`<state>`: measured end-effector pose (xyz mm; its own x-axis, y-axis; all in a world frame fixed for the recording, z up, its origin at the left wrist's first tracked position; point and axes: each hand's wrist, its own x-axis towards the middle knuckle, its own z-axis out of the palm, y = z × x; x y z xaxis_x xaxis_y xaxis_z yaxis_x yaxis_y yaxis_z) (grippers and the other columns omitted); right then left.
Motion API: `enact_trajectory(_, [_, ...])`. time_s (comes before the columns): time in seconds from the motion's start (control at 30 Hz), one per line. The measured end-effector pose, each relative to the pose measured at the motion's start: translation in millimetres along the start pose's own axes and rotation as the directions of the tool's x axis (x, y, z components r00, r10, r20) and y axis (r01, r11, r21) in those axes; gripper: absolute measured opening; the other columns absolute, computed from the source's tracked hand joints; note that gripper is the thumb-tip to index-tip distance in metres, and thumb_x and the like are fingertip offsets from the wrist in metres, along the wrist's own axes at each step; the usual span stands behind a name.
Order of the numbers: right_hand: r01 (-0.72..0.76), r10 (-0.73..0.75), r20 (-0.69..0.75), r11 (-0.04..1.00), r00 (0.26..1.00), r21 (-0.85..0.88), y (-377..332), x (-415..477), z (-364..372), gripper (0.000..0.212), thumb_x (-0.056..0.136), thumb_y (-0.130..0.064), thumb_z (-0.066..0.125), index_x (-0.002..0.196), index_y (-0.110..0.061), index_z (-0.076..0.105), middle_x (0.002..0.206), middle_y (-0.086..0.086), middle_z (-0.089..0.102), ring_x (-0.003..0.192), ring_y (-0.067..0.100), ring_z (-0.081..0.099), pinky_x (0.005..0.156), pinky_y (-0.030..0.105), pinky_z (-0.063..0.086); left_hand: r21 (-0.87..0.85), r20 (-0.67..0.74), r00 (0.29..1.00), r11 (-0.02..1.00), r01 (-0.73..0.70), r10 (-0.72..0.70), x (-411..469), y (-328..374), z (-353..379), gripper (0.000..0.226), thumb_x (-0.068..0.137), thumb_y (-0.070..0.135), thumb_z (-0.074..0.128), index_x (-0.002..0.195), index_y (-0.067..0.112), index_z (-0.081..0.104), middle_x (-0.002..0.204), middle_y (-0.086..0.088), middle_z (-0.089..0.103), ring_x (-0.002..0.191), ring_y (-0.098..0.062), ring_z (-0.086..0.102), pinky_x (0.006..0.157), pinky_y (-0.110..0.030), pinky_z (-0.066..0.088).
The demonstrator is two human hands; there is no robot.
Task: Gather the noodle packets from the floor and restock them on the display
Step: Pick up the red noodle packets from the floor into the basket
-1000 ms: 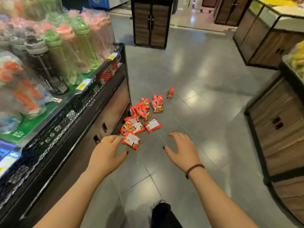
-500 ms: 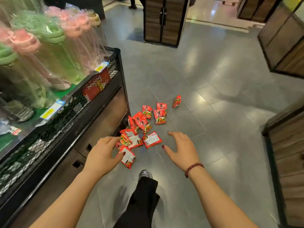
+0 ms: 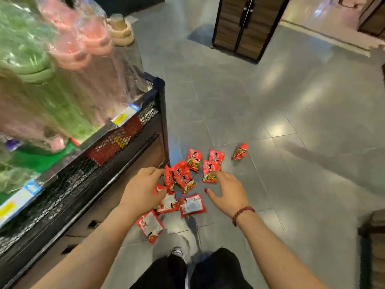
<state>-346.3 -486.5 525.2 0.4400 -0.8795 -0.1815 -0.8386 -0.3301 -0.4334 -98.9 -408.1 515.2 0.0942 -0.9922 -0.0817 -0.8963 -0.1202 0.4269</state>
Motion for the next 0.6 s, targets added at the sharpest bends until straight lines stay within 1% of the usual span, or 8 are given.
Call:
enact_trajectory(0.17, [0.034,-0.043,0.141,0.997,0.989,0.069,29,92,-5,0.046,0.081,-0.032,0.066,0.123,-0.016,0.057,0.119,0.007,0.061,0.111,0.027,0.056,0.094,0.037,0.046,-0.02,-0.005,0.988,0.988,0.156,-0.156,48,-3,12,0.052,0.079,0.037,0.061,0.128,0.019,0.06,0.12,0.0,0.062,0.115,-0.027,0.055,0.09,-0.035,0.049])
enact_trajectory(0.27, [0.092,-0.099,0.253,0.995,0.962,0.038,46,148,-14,0.043,0.085,-0.027,0.067,0.125,-0.016,0.056,0.118,0.005,0.059,0.111,0.023,0.054,0.09,0.027,0.04,-0.04,-0.024,0.948,0.948,0.316,-0.317,78,-4,26,0.053,0.081,0.037,0.061,0.131,0.02,0.059,0.124,0.0,0.061,0.119,-0.024,0.053,0.094,-0.035,0.048])
enact_trajectory(0.3, [0.11,-0.115,0.298,0.993,0.948,0.034,53,168,-16,0.042,0.085,-0.025,0.067,0.124,-0.016,0.057,0.118,0.005,0.06,0.111,0.023,0.055,0.089,0.026,0.04,-0.052,-0.03,0.924,0.924,0.38,-0.381,86,-3,33,0.053,0.082,0.039,0.062,0.132,0.022,0.058,0.125,0.0,0.06,0.12,-0.023,0.053,0.094,-0.035,0.049])
enact_trajectory(0.37, [0.169,-0.159,0.387,0.986,0.908,0.01,66,209,-18,0.042,0.082,-0.028,0.067,0.121,-0.014,0.059,0.117,0.006,0.061,0.11,0.025,0.058,0.09,0.03,0.042,-0.084,-0.036,0.856,0.855,0.512,-0.516,101,3,47,0.056,0.082,0.047,0.057,0.133,0.024,0.054,0.124,-0.003,0.061,0.12,-0.026,0.054,0.092,-0.038,0.05])
enact_trajectory(0.4, [0.198,-0.182,0.43,0.98,0.884,0.009,71,228,-18,0.044,0.08,-0.036,0.063,0.117,-0.013,0.062,0.114,0.008,0.064,0.108,0.027,0.059,0.088,0.032,0.043,-0.112,-0.033,0.812,0.81,0.576,-0.583,109,8,56,0.058,0.082,0.05,0.055,0.134,0.023,0.053,0.124,-0.006,0.061,0.119,-0.029,0.054,0.092,-0.038,0.049])
enact_trajectory(0.47, [0.231,-0.218,0.485,0.972,0.847,0.035,83,268,-14,0.054,0.073,-0.052,0.048,0.105,-0.013,0.066,0.103,0.012,0.068,0.1,0.031,0.061,0.08,0.034,0.044,-0.184,-0.012,0.716,0.705,0.685,-0.698,127,17,71,0.06,0.081,0.047,0.059,0.134,0.02,0.054,0.126,-0.012,0.061,0.119,-0.032,0.054,0.094,-0.038,0.046])
enact_trajectory(0.5, [0.244,-0.231,0.498,0.969,0.836,0.04,87,285,-13,0.057,0.073,-0.054,0.045,0.105,-0.012,0.066,0.102,0.013,0.068,0.099,0.032,0.061,0.078,0.034,0.043,-0.215,-0.004,0.671,0.656,0.723,-0.741,137,22,77,0.06,0.079,0.045,0.058,0.132,0.018,0.056,0.126,-0.014,0.06,0.117,-0.034,0.055,0.093,-0.039,0.046])
enact_trajectory(0.6, [0.271,-0.251,0.564,0.961,0.787,0.05,96,326,-3,0.05,0.078,-0.044,0.054,0.114,-0.009,0.063,0.112,0.013,0.064,0.107,0.03,0.057,0.08,0.03,0.039,-0.256,0.008,0.564,0.543,0.8,-0.826,162,28,102,0.053,0.08,0.042,0.063,0.128,0.021,0.058,0.126,-0.014,0.058,0.113,-0.036,0.056,0.089,-0.04,0.049])
